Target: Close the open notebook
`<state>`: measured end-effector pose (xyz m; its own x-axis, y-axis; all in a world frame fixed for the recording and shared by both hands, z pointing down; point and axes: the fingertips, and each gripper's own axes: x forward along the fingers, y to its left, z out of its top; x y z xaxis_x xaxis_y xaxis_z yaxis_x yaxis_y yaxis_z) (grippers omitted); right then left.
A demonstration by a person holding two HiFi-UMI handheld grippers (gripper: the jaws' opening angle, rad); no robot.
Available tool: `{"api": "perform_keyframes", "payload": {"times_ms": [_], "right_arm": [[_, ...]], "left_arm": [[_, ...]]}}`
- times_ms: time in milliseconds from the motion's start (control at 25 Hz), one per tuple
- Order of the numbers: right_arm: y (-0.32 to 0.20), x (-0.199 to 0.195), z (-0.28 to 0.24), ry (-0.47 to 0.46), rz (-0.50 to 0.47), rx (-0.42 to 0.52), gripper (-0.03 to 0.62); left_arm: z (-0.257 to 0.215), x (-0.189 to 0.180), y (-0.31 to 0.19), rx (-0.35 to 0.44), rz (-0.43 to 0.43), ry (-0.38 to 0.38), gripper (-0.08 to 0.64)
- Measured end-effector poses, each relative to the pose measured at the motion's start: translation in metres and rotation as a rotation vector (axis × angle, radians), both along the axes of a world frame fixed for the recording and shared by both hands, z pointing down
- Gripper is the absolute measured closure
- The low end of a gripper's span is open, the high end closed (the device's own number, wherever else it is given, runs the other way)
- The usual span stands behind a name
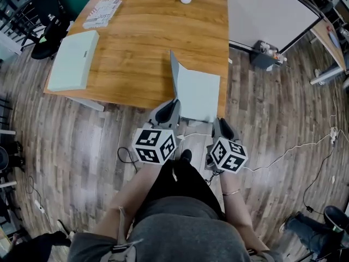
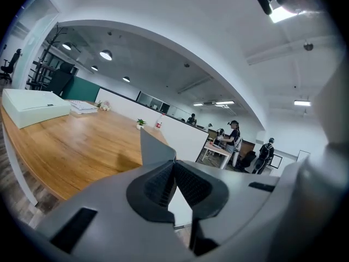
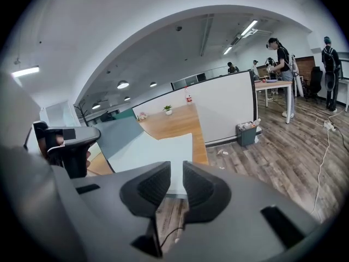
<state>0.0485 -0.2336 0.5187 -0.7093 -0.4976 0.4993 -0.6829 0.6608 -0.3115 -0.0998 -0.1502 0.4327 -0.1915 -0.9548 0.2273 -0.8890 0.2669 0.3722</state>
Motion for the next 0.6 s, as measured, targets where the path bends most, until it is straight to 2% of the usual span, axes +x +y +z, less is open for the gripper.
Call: {"api": "perform_keyframes", "payload": {"times_ms": [280, 440, 600], "right_arm": [[0.0, 0.02, 0.001, 0.002, 0.058, -0.003, 0.518], [-0.002, 0.033, 0.002, 0.003, 0.097, -0.006, 0.518], [-0.004, 0.047, 0.003, 0.005, 0.141, -0.01, 0.518]], "left_arm": [[0.0, 0.026, -0.019, -0.022, 0.106, -0.055, 0.529], [0.007, 0.047, -0.034, -0.051, 0.203, -0.127, 0.529], [0.018, 0.071, -0.047, -0.082, 0.3, -0.136, 0.529]]}}
